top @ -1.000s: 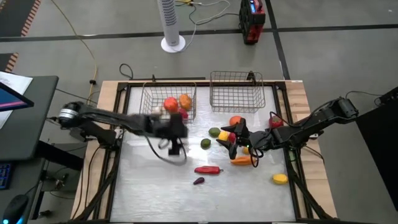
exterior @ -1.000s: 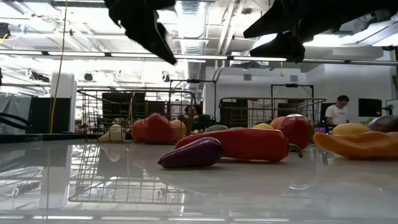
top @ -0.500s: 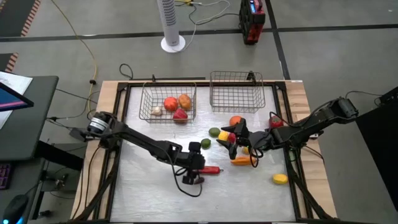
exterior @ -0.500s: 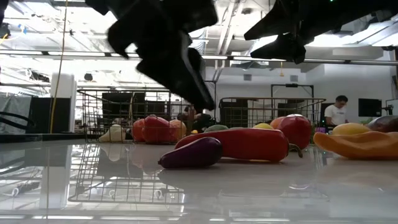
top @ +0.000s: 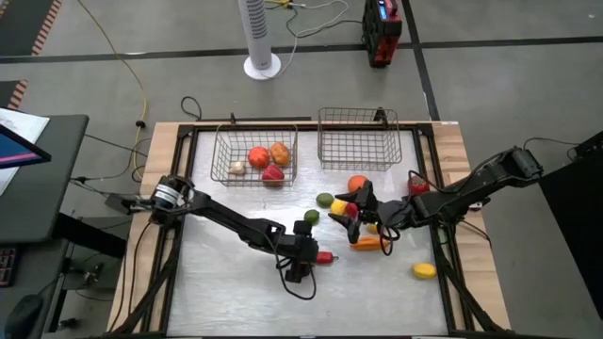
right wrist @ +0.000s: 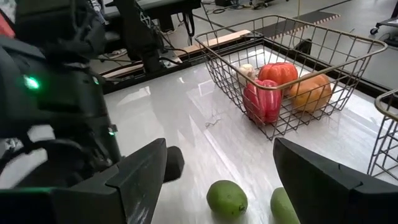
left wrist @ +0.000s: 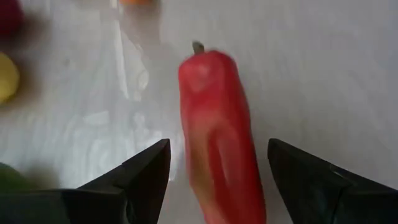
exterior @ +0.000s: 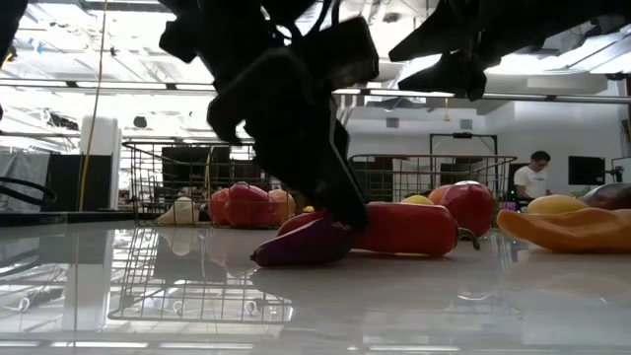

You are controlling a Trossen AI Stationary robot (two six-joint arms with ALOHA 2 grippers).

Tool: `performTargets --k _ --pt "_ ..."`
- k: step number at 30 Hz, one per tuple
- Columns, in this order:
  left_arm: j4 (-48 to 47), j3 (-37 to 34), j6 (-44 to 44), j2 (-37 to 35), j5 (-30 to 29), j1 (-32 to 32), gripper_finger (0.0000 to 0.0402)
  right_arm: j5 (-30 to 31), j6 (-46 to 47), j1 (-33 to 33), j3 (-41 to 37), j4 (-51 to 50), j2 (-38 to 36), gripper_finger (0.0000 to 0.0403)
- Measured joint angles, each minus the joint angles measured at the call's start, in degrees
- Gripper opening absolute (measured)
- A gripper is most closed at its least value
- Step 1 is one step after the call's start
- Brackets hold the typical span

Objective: Sort produce into baskets
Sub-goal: Put the red chili pepper into the left gold wire basket

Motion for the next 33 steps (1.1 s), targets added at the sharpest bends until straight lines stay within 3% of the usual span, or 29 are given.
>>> performTargets --k 5,13,17,21,28,33 --pt "-1.09 -0.02 3.53 0.04 -3.66 -0.16 0.0218 0.04 0.00 -0.05 0.00 0.00 0.00 0.0323" --pt "-4.08 -0.02 6.44 -1.18 -3.42 0.39 0.0072 0.08 0.00 -0.03 0.00 0.00 0.00 0.0323" --pt "-12.87 -0.04 7.32 -6.35 -3.48 1.88 0.0072 2.24 0.02 -0.03 0.00 0.17 0.00 0.0323" --pt "-22.12 -0.04 7.28 -14.74 -7.68 3.66 0.0072 3.71 0.09 -0.03 0.00 0.11 0.00 0.0323" --pt "-32.96 -0.02 5.41 -31.17 -27.54 7.30 0.0086 4.15 0.49 -0.05 0.00 0.18 0.00 0.0323" --pt "-40.26 -0.02 1.34 -37.18 -39.18 14.43 0.0102 4.17 1.55 -0.05 0.00 0.22 0.00 0.0323"
